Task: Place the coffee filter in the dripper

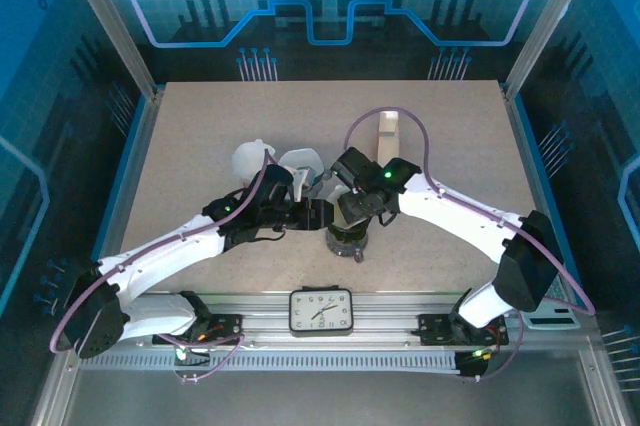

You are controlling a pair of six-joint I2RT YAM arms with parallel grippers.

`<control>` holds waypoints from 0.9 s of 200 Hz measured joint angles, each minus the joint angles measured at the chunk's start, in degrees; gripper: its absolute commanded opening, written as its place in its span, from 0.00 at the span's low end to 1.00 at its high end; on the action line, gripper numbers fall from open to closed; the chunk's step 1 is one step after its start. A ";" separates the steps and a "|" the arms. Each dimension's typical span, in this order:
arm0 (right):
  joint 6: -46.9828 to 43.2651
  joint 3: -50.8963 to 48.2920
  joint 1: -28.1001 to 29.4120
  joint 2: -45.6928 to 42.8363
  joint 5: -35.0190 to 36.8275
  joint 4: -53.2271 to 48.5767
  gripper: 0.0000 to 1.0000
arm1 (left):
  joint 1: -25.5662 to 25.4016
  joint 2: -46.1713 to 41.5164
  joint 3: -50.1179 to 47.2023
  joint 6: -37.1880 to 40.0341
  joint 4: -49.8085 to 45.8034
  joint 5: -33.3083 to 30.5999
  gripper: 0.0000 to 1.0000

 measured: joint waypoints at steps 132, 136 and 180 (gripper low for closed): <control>0.26 -3.15 0.02 0.15 -0.61 3.37 0.70 | 1.29 0.35 -1.42 -2.93 4.24 0.09 0.58; 0.26 -3.15 0.02 0.15 -0.61 3.39 0.70 | 1.29 0.44 -1.42 -2.84 4.24 0.09 0.57; 0.50 -3.80 0.17 -0.33 -0.55 3.80 0.70 | 1.29 1.25 -1.42 -2.86 4.22 0.72 0.51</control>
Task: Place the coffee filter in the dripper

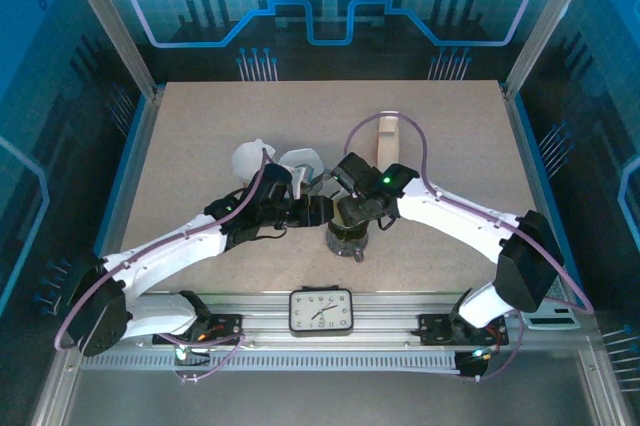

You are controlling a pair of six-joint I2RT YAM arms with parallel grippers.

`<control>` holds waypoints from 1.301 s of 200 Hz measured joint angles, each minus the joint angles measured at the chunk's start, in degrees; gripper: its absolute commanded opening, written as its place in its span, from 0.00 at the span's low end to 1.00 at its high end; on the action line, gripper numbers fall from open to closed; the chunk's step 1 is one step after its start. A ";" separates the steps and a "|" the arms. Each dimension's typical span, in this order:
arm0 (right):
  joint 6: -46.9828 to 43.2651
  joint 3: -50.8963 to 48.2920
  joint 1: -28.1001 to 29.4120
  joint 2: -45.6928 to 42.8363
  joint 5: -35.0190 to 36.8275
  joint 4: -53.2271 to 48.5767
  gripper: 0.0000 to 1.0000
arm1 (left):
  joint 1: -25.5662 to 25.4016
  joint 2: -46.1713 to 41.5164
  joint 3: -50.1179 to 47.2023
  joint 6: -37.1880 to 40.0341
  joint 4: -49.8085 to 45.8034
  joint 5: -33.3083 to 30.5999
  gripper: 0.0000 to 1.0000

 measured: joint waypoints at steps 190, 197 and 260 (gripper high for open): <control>1.42 -3.06 1.14 -2.23 1.73 3.21 0.70 | 0.00 0.90 -0.13 -1.46 1.18 1.84 0.36; 1.49 -3.06 1.14 -2.23 1.75 3.21 0.70 | 0.00 0.90 -0.13 -1.46 1.09 1.90 0.35; 1.77 -3.06 1.11 -2.29 1.70 3.19 0.71 | 0.00 0.90 -0.13 -1.49 0.83 2.34 0.33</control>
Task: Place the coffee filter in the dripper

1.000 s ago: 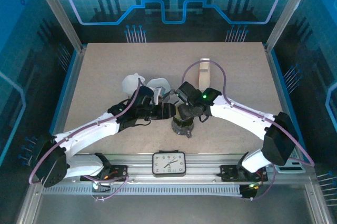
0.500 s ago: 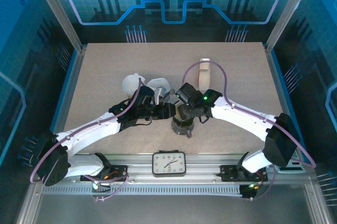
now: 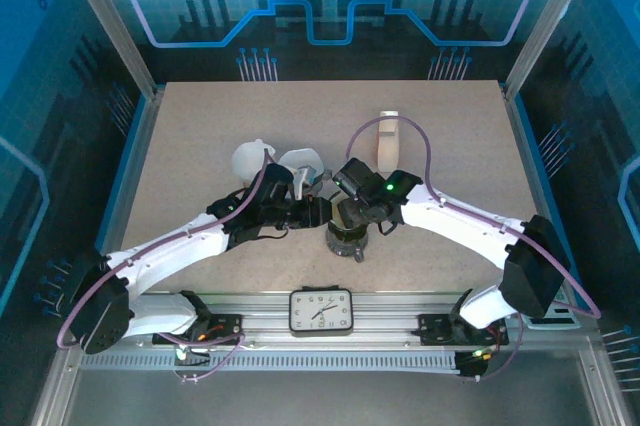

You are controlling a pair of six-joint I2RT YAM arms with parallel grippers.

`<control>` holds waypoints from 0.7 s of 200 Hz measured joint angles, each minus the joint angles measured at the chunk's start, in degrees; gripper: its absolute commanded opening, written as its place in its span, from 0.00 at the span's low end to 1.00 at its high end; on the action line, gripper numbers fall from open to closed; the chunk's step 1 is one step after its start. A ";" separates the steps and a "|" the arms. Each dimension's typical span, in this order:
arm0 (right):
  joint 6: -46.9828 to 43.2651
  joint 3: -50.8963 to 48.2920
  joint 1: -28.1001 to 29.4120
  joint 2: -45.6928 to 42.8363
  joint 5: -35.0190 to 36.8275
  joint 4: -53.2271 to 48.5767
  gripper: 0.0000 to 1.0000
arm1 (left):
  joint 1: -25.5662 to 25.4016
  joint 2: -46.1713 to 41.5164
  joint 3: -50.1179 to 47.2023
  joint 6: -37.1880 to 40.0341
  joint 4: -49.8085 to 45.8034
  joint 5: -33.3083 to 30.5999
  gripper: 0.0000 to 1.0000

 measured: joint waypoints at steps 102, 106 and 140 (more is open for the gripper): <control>0.68 -1.11 -0.15 -0.90 0.00 1.22 0.71 | 0.00 0.00 0.00 0.00 0.00 0.02 0.49; 0.83 -1.18 -0.15 -0.98 -0.02 1.33 0.71 | 0.00 0.00 0.00 -0.17 0.00 0.02 0.51; 1.05 -1.51 -0.37 -1.18 -0.22 1.66 0.71 | 0.00 -0.02 0.00 -0.61 0.02 0.02 0.62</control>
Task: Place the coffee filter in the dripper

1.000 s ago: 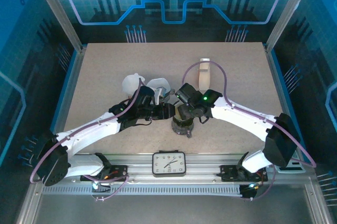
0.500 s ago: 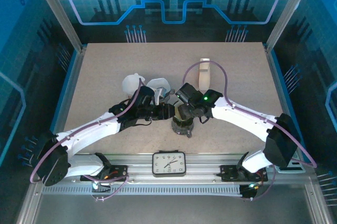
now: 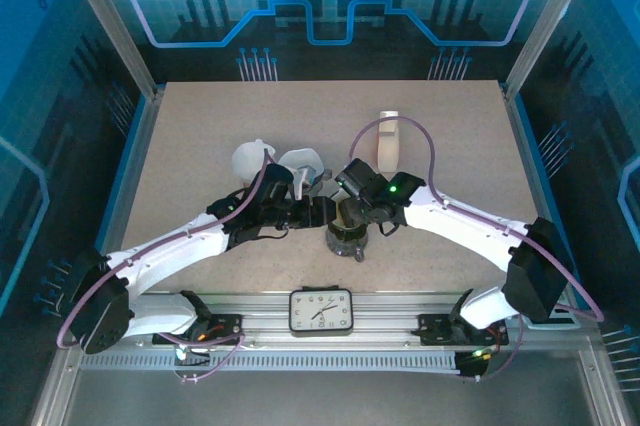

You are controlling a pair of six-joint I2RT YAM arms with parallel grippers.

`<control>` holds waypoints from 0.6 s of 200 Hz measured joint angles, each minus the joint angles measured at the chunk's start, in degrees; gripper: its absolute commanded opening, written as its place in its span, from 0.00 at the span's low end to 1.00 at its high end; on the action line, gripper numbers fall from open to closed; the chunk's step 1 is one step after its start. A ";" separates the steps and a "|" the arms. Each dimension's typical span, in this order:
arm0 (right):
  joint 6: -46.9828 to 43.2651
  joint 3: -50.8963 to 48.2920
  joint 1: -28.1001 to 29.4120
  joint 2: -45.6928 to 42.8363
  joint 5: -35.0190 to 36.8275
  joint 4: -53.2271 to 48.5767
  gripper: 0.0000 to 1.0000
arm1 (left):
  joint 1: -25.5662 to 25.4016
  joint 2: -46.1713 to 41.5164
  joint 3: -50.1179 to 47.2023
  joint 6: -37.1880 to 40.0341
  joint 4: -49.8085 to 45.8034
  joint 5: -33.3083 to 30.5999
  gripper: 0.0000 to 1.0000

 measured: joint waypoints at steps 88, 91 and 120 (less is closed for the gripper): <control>0.00 -0.02 -0.02 -0.04 -0.02 0.07 0.71 | 0.00 0.02 0.68 -0.31 -0.37 -0.09 0.41; 0.00 -0.02 -0.02 -0.04 -0.02 0.07 0.71 | 0.00 0.02 0.74 -0.24 -0.55 -0.04 0.40; 0.02 -0.15 -0.02 -0.13 -0.04 0.20 0.71 | 0.00 0.39 1.38 0.59 -1.75 -0.07 0.33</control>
